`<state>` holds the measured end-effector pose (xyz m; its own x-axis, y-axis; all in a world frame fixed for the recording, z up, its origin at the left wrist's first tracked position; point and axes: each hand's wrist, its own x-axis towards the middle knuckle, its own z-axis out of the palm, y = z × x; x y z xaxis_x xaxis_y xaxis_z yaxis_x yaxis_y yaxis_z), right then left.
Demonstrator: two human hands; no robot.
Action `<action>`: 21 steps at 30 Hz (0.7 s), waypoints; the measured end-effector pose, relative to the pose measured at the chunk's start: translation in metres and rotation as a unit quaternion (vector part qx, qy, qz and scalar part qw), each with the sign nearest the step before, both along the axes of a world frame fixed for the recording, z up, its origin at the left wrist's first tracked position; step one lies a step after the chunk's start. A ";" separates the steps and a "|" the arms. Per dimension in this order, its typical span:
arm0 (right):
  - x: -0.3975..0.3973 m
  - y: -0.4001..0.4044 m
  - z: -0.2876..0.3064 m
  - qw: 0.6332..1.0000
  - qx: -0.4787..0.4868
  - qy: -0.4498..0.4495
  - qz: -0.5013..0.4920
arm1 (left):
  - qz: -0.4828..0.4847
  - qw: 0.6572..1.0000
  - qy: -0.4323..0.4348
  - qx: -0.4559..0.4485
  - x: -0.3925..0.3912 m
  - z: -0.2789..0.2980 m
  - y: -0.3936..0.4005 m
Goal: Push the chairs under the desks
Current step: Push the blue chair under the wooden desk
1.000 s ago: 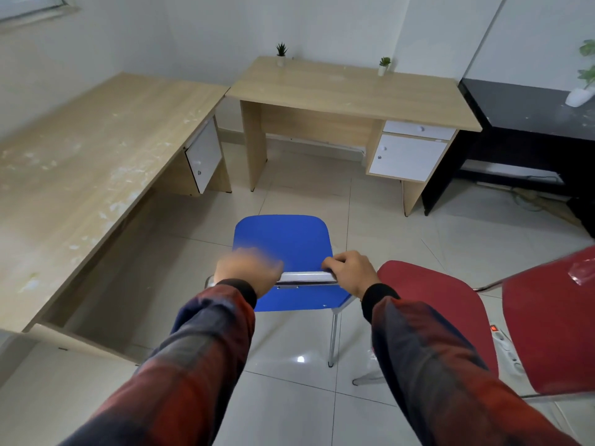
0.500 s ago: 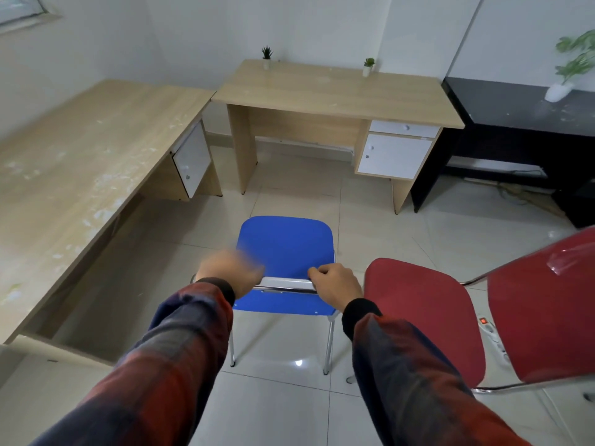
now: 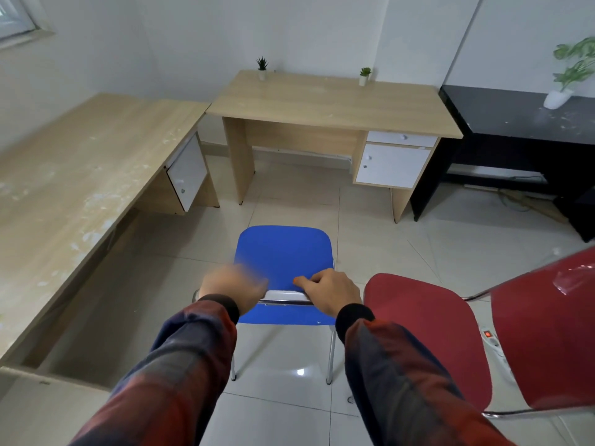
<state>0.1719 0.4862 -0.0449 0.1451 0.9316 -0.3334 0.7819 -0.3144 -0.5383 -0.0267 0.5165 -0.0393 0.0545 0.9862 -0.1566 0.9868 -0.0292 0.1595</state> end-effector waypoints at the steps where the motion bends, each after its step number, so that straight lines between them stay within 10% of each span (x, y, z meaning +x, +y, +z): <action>1: 0.003 0.004 0.000 1.000 0.000 -0.002 -0.004 | 0.001 1.000 -0.001 0.004 0.003 0.000 0.002; 21: 0.024 0.039 -0.002 1.000 0.003 -0.005 -0.017 | -0.014 1.000 -0.002 0.005 0.022 0.004 0.031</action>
